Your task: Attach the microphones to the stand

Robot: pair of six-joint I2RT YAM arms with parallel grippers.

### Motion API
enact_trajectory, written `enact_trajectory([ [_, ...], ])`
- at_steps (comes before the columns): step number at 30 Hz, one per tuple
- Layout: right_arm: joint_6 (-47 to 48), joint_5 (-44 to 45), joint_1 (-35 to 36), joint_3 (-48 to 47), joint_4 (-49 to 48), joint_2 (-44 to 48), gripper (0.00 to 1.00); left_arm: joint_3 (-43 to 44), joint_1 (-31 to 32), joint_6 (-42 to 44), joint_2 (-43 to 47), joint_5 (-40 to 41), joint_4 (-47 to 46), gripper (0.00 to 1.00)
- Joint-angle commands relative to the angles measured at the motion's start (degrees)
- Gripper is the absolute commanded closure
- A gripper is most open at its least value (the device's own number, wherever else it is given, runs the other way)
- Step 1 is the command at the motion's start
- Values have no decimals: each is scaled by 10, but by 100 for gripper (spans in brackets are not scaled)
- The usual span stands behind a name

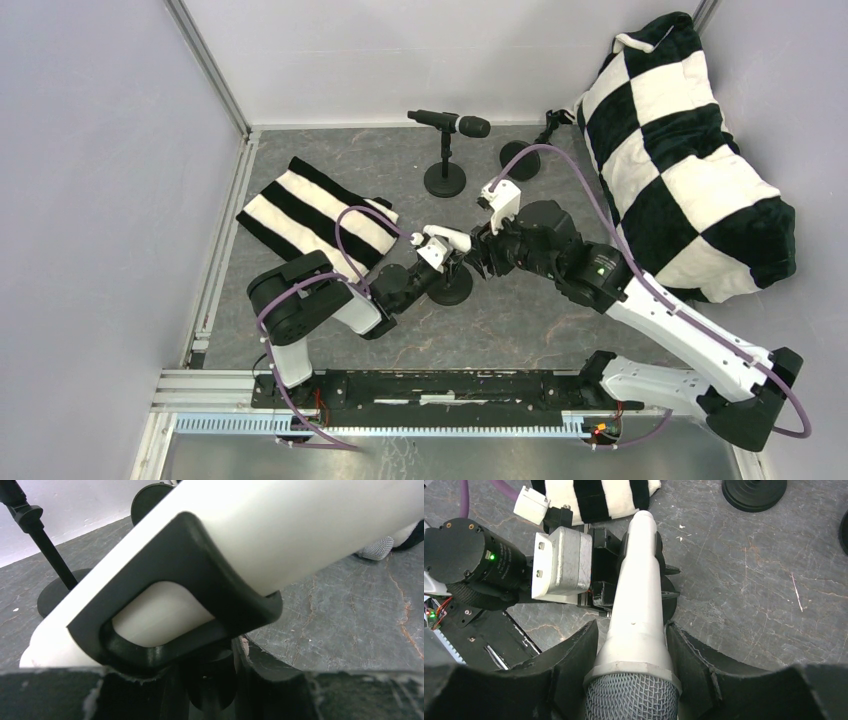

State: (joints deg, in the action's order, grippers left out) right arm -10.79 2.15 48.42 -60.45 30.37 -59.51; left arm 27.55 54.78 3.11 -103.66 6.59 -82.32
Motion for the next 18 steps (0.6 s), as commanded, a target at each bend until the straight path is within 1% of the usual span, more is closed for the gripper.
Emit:
enact_trajectory([
  [1, 23, 41, -5, 11, -10, -72, 100, 30, 50, 64, 17, -81, -44, 98],
  [7, 36, 41, -11, 4, -21, -111, 100, 29, 52, 67, 17, -78, -43, 98],
  [18, 46, 28, -26, 16, -62, -148, 100, 23, 51, 67, 16, -75, -51, 98],
])
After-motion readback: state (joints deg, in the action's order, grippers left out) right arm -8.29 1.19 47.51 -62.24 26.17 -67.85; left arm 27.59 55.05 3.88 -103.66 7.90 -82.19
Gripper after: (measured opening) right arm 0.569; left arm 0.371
